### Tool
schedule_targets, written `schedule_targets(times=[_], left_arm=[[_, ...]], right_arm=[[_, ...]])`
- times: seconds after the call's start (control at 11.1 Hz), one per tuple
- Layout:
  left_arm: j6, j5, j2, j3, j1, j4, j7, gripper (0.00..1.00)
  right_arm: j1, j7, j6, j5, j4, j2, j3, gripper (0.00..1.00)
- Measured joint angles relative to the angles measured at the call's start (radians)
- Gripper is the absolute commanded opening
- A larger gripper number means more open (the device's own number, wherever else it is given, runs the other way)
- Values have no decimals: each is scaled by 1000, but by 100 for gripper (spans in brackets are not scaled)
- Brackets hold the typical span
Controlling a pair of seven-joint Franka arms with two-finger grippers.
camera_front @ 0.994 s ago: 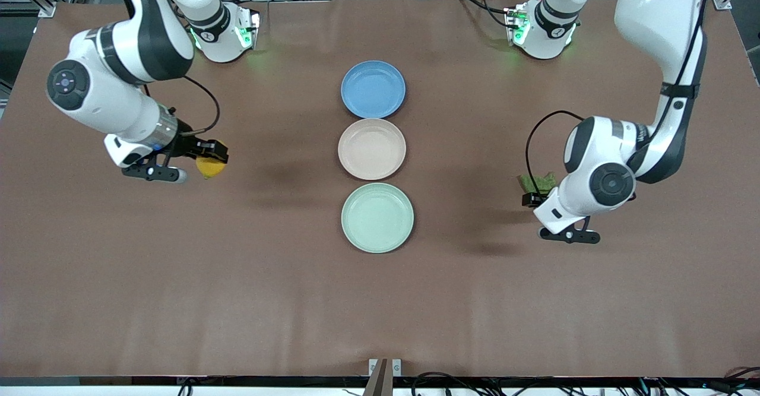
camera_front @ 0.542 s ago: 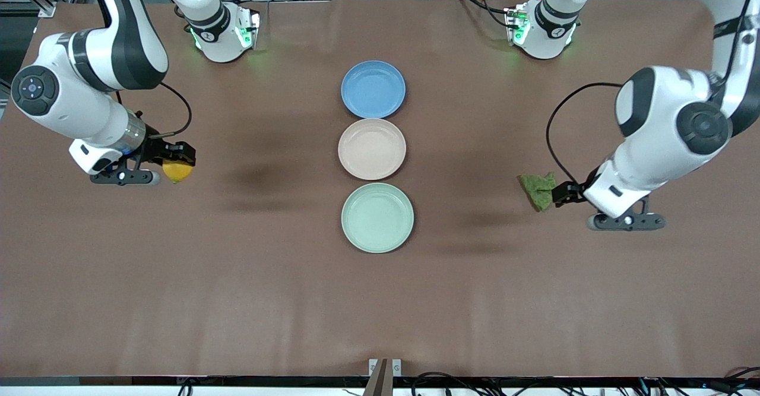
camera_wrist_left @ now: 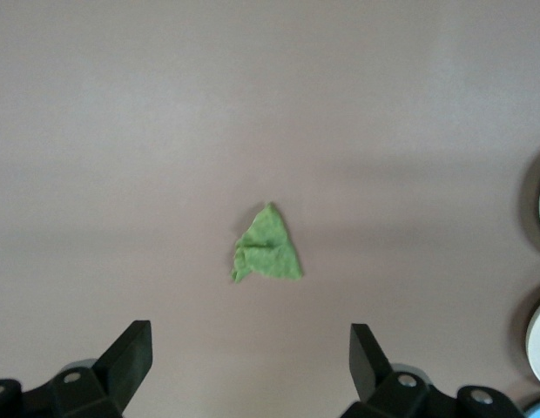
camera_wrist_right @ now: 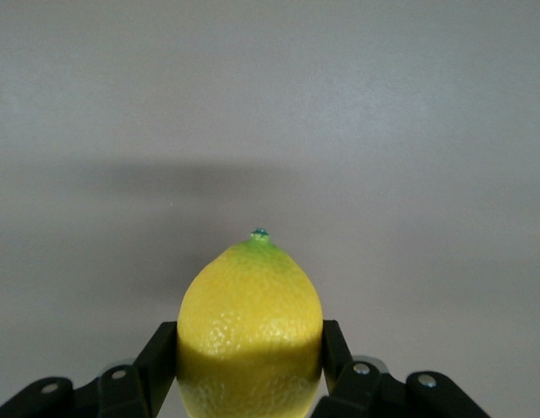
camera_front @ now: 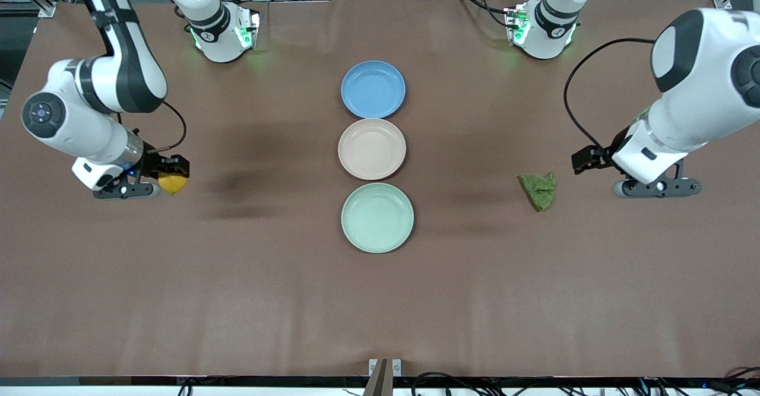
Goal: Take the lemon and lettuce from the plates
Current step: 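Open both grippers to release the lettuce and lemon on the table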
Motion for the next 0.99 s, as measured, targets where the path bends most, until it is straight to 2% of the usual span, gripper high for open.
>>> schedule_targets(times=[0.36, 0.63, 0.99], left_arm=[[-98, 0, -72, 0, 28, -34, 0, 100], [-100, 0, -148, 1, 29, -81, 0, 100], [-54, 0, -189, 2, 31, -51, 0, 100]], right_arm=[[-2, 0, 197, -32, -63, 123, -6, 0], [-2, -2, 269, -79, -69, 193, -20, 0], [12, -4, 332, -87, -72, 254, -49, 0]])
